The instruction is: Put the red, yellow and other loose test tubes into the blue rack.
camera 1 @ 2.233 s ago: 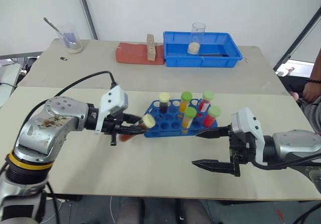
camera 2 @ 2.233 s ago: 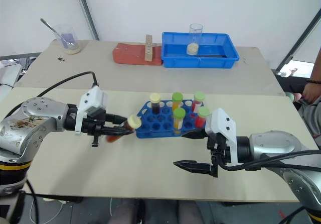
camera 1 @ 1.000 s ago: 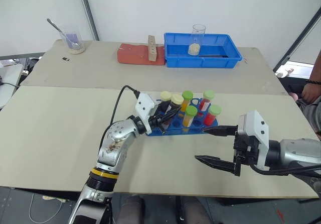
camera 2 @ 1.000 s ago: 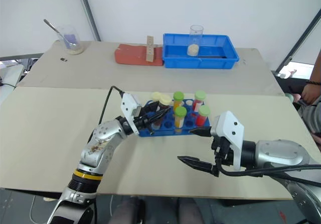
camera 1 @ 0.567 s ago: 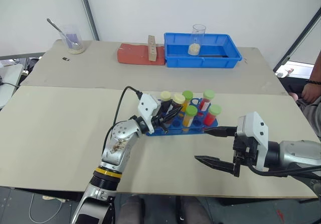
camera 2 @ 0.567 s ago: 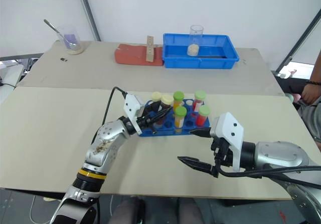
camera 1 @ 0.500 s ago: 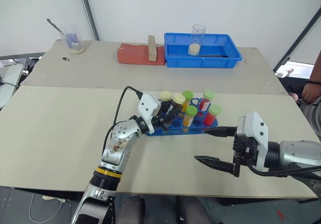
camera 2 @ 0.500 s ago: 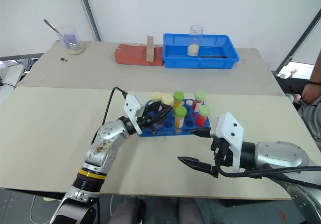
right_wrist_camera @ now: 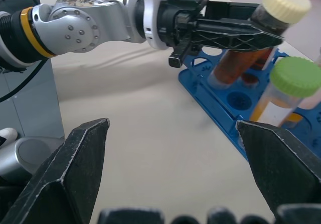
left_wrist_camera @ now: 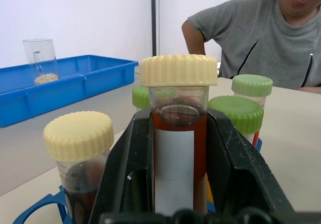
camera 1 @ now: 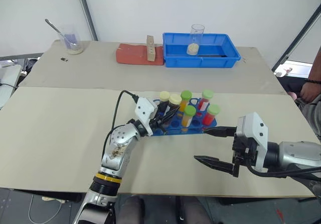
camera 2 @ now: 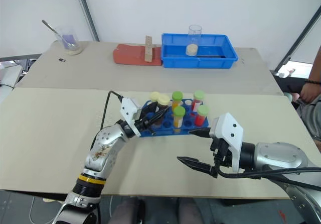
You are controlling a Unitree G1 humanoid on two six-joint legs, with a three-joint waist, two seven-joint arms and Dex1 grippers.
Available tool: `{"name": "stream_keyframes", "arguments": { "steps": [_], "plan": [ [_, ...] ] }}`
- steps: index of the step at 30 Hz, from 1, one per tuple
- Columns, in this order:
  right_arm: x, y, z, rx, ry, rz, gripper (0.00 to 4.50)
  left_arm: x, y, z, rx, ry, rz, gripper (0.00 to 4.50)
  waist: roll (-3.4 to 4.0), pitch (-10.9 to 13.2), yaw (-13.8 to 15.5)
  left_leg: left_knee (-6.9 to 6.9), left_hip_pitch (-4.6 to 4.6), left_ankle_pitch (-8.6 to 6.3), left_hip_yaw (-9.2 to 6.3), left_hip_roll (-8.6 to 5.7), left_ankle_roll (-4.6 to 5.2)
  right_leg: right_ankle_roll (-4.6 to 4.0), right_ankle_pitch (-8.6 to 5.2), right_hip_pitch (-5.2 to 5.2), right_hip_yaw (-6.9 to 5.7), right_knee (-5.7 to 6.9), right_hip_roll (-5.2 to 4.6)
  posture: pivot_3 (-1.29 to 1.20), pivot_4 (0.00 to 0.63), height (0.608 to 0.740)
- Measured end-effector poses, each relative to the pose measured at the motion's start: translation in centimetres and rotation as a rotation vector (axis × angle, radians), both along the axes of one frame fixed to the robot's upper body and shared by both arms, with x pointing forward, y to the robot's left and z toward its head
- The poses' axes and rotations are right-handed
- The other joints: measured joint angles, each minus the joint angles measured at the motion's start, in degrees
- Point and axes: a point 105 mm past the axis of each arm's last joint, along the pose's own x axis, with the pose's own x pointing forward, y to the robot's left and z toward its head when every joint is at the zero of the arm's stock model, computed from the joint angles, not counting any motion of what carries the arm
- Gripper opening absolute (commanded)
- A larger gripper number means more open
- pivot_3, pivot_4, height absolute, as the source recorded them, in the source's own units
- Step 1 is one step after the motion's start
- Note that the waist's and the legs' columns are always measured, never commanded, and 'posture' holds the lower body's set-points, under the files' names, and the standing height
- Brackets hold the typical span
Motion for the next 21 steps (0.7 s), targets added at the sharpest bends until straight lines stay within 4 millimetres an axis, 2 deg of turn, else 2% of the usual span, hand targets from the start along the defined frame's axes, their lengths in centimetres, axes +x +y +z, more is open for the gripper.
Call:
{"name": "stream_keyframes", "arguments": {
  "steps": [14, 15, 16, 20, 21],
  "plan": [
    [0.3, 0.4, 0.4, 0.015, -0.026, 0.006, 4.5, -0.5, 0.9, -1.0, -0.024, 0.004, 0.045, 0.9, 0.0, 0.0, -0.56, -0.02, 0.0, 0.0, 0.01, 0.01, 0.0, -0.03, -0.02, -0.01, 0.0, -0.01, 0.0, 0.0, 0.15, 0.729],
    [0.4, 0.5, 0.6, 0.015, -0.035, 0.007, 4.5, -0.5, 1.1, -1.2, -0.025, 0.009, 0.048, 1.93, 0.0, 0.0, -0.71, -0.02, 0.0, 0.0, 0.01, 0.01, 0.0, -0.03, -0.02, -0.01, 0.0, -0.01, 0.0, 0.0, 0.15, 0.729],
    [0.4, 0.5, 0.7, 0.016, -0.039, 0.005, 4.5, -0.5, 1.2, -1.4, -0.021, 0.017, 0.05, 2.28, 0.0, 0.0, -0.77, -0.03, 0.0, 0.0, 0.0, 0.02, 0.0, -0.03, -0.02, -0.01, 0.0, -0.01, 0.0, 0.0, 0.15, 0.729],
    [0.4, 0.5, 0.8, 0.02, -0.039, 0.006, 4.5, -0.6, 2.4, -3.0, 0.035, 0.07, 0.061, 4.19, 0.0, 0.0, -0.68, -0.04, -0.04, 0.0, 0.0, 0.01, 0.0, -0.04, -0.02, -0.08, -0.02, 0.0, -0.01, 0.0, 0.15, 0.729],
    [0.4, 0.5, 0.8, 0.021, -0.039, 0.007, 4.5, -0.6, 2.6, -3.0, 0.041, 0.069, 0.061, 4.43, 0.0, 0.0, -0.66, -0.04, -0.05, 0.0, 0.0, 0.01, 0.0, -0.04, -0.02, -0.07, -0.02, -0.01, -0.02, 0.0, 0.15, 0.729]
  ]
}}
